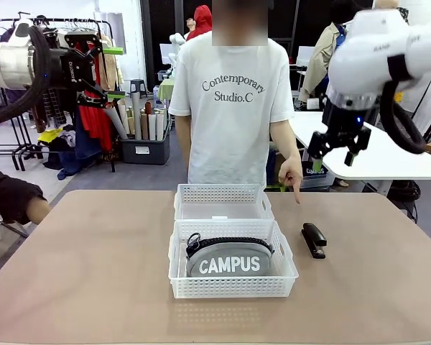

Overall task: Distribute items into two baskets.
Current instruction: Pick up the Stapler that the person points to.

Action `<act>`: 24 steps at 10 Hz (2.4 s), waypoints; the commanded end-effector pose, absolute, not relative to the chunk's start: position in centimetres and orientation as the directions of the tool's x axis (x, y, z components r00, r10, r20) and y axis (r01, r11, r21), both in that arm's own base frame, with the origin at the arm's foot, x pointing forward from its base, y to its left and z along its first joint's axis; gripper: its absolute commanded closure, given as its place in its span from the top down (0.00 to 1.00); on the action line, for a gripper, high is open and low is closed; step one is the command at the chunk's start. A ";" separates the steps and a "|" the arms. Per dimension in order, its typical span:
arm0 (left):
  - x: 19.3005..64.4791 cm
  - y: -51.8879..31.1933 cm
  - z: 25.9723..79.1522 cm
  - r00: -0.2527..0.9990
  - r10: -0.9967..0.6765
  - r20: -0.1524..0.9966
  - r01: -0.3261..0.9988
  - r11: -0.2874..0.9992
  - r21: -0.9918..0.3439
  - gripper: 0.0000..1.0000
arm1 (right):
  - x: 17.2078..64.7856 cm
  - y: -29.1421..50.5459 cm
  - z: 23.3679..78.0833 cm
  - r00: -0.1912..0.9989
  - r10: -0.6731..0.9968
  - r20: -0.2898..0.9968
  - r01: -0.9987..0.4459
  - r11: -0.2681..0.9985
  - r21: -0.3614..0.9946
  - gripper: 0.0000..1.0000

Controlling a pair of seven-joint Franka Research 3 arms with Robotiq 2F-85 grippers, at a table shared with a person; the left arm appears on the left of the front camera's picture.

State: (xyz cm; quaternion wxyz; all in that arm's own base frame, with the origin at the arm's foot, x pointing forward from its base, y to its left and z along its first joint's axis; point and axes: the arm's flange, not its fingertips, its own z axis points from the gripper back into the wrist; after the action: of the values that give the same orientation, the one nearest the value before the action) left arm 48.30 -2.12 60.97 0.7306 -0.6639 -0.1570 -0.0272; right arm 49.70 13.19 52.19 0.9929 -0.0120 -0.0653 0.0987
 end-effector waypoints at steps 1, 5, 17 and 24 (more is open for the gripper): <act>48.2 -2.1 61.1 0.949 0.169 0.264 0.247 0.115 -0.962 1.00 | 47.8 12.1 49.5 0.987 0.091 0.135 -0.090 0.996 -0.019 1.00; 48.2 -2.1 61.1 0.949 0.169 0.264 0.247 0.115 -0.962 1.00 | 47.4 11.5 44.7 0.991 -0.046 0.129 0.035 0.996 0.080 1.00; 48.2 -2.1 61.1 0.949 0.169 0.264 0.247 0.115 -0.962 1.00 | 48.7 12.7 38.1 1.000 -0.025 -0.005 0.025 0.999 0.045 1.00; 48.2 -2.1 61.1 0.949 0.169 0.264 0.247 0.115 -0.962 1.00 | 50.9 13.3 34.2 0.995 -0.049 -0.091 0.051 0.999 0.019 1.00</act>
State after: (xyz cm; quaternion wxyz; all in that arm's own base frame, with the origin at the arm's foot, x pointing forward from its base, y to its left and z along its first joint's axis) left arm 48.30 -2.11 60.97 0.7306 -0.6639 -0.1570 -0.0272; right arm 50.26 13.00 33.68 0.9986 0.0204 0.0463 -0.0142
